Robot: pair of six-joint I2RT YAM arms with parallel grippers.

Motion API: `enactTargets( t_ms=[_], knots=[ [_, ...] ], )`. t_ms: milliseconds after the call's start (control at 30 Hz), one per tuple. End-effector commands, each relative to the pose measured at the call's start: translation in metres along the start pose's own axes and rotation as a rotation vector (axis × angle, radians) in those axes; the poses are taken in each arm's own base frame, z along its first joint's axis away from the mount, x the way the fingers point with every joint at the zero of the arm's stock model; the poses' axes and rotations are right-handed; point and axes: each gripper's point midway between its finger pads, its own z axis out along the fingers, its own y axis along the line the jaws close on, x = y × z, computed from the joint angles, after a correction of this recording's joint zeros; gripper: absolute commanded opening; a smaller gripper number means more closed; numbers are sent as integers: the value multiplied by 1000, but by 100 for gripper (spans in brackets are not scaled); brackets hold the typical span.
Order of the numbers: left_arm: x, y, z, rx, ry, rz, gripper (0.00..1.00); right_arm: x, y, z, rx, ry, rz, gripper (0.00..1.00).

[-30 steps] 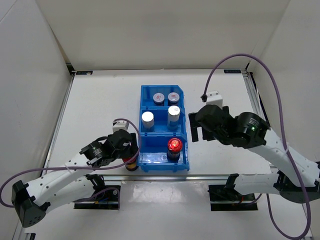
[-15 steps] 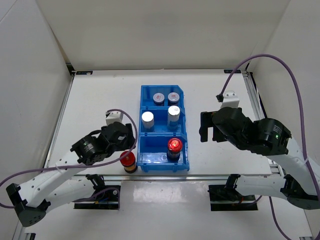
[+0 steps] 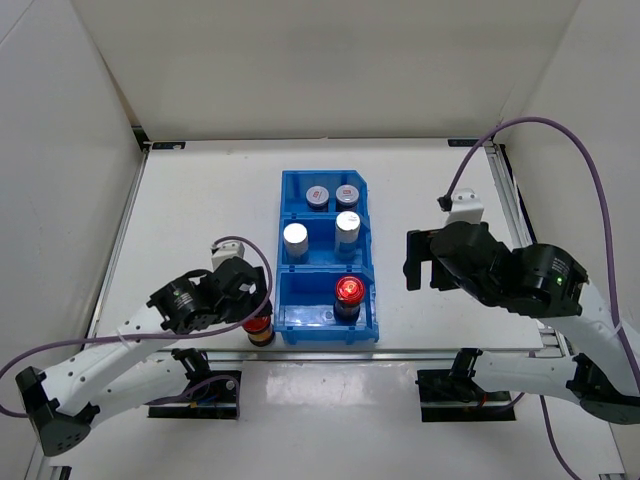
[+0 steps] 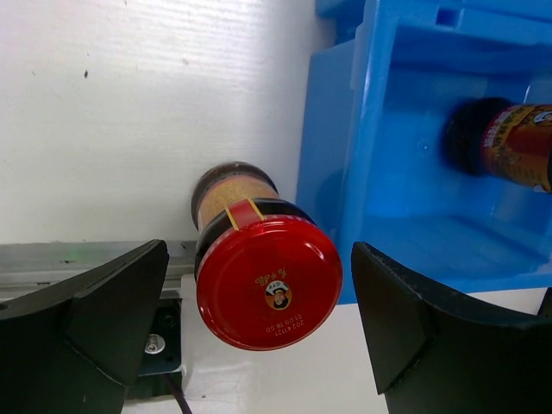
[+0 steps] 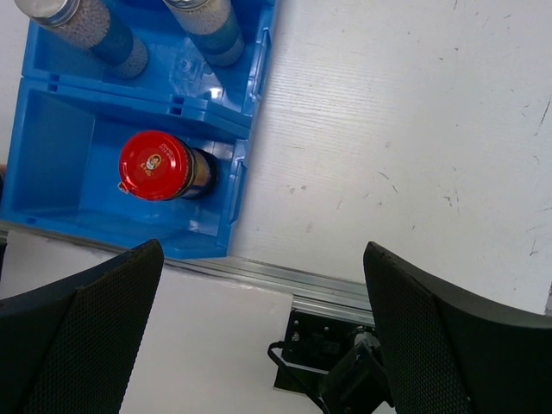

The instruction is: Organize the condiment bottles

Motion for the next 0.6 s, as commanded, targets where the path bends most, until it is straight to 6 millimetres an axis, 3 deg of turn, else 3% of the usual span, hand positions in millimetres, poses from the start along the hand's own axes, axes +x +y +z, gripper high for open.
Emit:
enactTargets(
  t_ms=[0, 267, 433, 533, 567],
  knots=[
    [14, 0, 1, 0, 58, -25, 98, 47, -51, -14, 170, 181, -138, 100],
    [34, 7, 13, -46, 103, -29, 95, 54, -53, -11, 176, 203, -149, 100],
    [27, 10, 14, -67, 66, -37, 87, 56, -55, -11, 177, 202, -140, 100],
    [17, 9, 10, -72, 28, -41, 77, 56, -55, -11, 177, 202, -140, 100],
    [11, 6, 7, -62, 10, -26, 65, 58, -55, -10, 182, 208, -145, 100]
  ],
)
